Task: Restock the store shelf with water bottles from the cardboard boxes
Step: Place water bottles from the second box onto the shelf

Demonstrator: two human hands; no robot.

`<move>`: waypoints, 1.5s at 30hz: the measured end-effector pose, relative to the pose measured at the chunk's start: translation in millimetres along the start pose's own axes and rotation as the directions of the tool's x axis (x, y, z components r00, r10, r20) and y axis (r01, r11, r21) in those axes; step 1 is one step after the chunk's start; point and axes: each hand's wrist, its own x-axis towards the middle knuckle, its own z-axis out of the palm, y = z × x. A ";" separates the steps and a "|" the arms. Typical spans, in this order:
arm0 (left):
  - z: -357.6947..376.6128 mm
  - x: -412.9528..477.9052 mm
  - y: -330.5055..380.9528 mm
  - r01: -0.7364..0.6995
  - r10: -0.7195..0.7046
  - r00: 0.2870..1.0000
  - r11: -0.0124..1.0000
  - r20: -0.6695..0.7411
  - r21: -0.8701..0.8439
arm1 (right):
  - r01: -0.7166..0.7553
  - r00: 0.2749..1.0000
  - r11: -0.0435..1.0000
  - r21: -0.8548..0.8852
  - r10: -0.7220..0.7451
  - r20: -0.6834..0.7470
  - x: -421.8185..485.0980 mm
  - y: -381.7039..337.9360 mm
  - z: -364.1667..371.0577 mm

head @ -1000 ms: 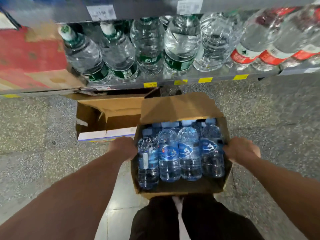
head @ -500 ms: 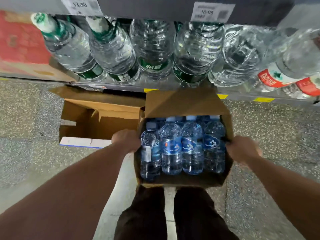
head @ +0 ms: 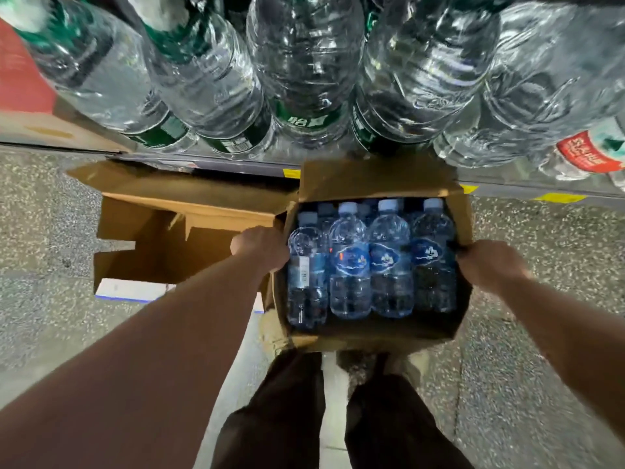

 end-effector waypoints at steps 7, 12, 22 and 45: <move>-10.1 -9.0 9.8 0.111 -0.113 0.993 0.992 -0.041 -0.067 | -0.083 0.996 0.995 -0.047 0.084 0.020 3.3 -8.5 -10.2; -26.8 -47.9 27.2 0.159 -0.213 0.960 0.947 -0.179 -0.278 | -0.005 0.988 0.997 0.081 0.018 -0.155 -25.6 -5.4 -16.5; -8.6 -66.6 99.1 -0.003 -0.052 0.997 0.732 -0.060 -0.681 | 0.305 0.948 0.829 0.468 -0.309 -0.072 -52.6 -59.8 21.1; 12.7 -24.9 107.9 0.140 -0.122 0.989 0.545 0.086 -0.827 | 0.018 0.996 0.794 0.608 -0.070 0.063 -29.6 -84.3 39.1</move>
